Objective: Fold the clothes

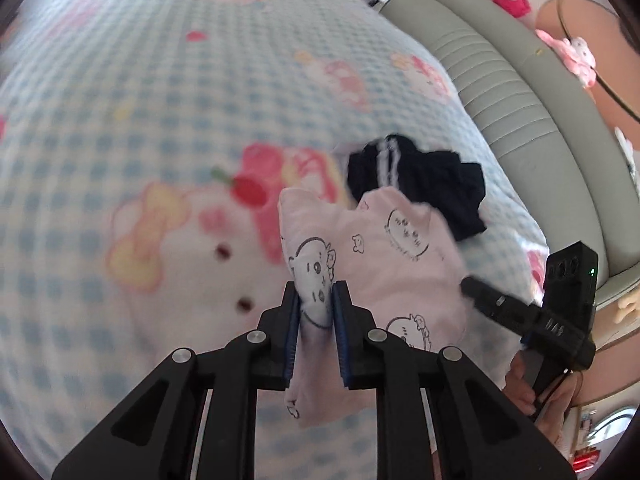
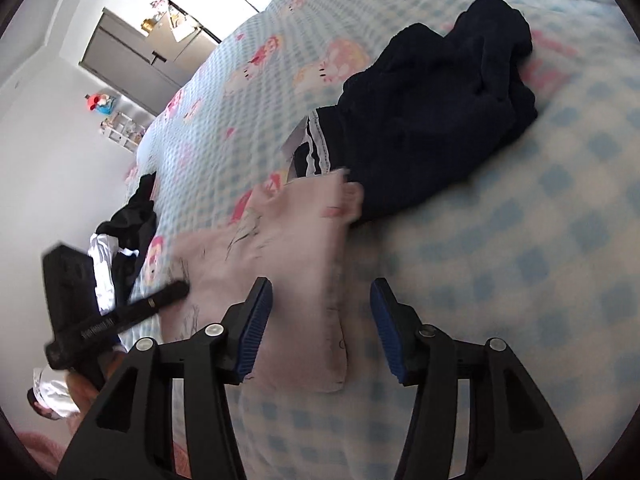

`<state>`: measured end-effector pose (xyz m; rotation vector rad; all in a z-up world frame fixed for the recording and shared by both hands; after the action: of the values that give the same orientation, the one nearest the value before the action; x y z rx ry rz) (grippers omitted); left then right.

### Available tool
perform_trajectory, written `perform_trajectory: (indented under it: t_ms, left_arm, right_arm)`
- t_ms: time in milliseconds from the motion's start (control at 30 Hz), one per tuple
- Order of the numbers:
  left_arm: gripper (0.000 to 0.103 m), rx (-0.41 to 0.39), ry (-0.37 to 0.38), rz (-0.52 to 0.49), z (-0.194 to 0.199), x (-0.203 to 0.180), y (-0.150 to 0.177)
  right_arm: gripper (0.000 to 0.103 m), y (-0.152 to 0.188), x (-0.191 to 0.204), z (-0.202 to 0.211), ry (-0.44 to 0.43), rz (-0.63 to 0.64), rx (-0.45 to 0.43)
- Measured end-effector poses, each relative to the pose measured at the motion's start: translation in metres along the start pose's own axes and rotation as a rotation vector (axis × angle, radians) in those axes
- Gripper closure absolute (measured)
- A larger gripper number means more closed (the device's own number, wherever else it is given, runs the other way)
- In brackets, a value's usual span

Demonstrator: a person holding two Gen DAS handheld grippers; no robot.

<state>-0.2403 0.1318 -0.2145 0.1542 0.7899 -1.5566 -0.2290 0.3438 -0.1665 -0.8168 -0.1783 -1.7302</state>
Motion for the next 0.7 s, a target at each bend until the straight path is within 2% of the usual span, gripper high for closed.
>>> perform_trajectory:
  t_ms: [33,100,133,167,200,233,267,333,367,400,433,533,600,633,667,700]
  left_arm:
    - [0.082,0.017,0.022,0.029,-0.005,0.006,0.004]
    - [0.067,0.041,0.06,0.072,-0.014,0.013,0.008]
    - [0.052,0.053,0.078,0.093,-0.019,0.016,0.01]
    - [0.045,0.069,0.108,0.088,-0.027,0.015,0.012]
    - [0.045,0.086,0.14,0.079,-0.036,0.012,0.015]
    - [0.048,0.093,0.136,0.075,-0.043,0.013,0.019]
    - [0.055,0.099,0.128,0.071,-0.05,0.013,0.023]
    - [0.069,0.089,0.091,0.079,-0.05,0.016,0.027]
    - [0.078,0.068,0.095,0.081,-0.045,0.015,0.026]
    - [0.08,0.045,0.101,0.084,-0.038,0.013,0.025]
    - [0.082,0.037,0.108,0.081,-0.034,0.012,0.026]
    - [0.084,0.052,0.107,0.062,-0.033,0.008,0.031]
    - [0.082,0.089,0.123,0.061,-0.042,0.009,0.037]
    - [0.078,0.116,0.123,0.09,-0.05,0.016,0.04]
    - [0.081,0.114,0.126,0.107,-0.049,0.015,0.039]
    - [0.082,0.109,0.131,0.122,-0.047,0.014,0.037]
  right_arm:
    - [0.04,0.002,0.0,-0.004,-0.002,-0.011,0.008]
    - [0.039,0.006,-0.001,-0.015,-0.01,-0.028,0.042]
    - [0.039,0.008,-0.001,-0.021,-0.013,-0.036,0.059]
    - [0.038,0.01,-0.001,-0.026,-0.017,-0.045,0.076]
    - [0.033,0.013,0.0,-0.033,-0.03,-0.054,0.098]
    - [0.029,0.016,0.001,-0.041,-0.049,-0.063,0.124]
    - [0.028,0.02,0.002,-0.049,-0.066,-0.073,0.159]
    - [0.028,0.028,0.004,-0.063,-0.039,-0.065,0.191]
    - [0.031,0.029,0.008,-0.065,-0.022,-0.038,0.188]
    - [0.041,0.029,0.014,-0.063,-0.016,-0.005,0.171]
    - [0.046,0.028,0.019,-0.06,-0.009,0.022,0.151]
    - [0.05,0.031,0.021,-0.057,0.004,0.054,0.139]
    - [0.048,0.035,0.016,-0.061,0.016,0.05,0.137]
    - [0.043,0.036,0.012,-0.065,0.021,0.037,0.141]
    - [0.038,0.038,0.008,-0.069,0.022,0.018,0.148]
    - [0.042,0.037,0.009,-0.068,0.026,0.018,0.142]
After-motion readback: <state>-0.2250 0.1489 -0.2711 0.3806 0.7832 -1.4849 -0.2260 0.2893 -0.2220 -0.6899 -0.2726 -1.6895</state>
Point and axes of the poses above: each gripper's, at about its wrist camera, not at the fingertips, and z roughly against the way its jaws point, x to its left, y to its underside, the point moved 10 cm from there along -z, roughly the way its jaws point, and after that the axes turned 8 degrees about -z, right-handed, at the moved point
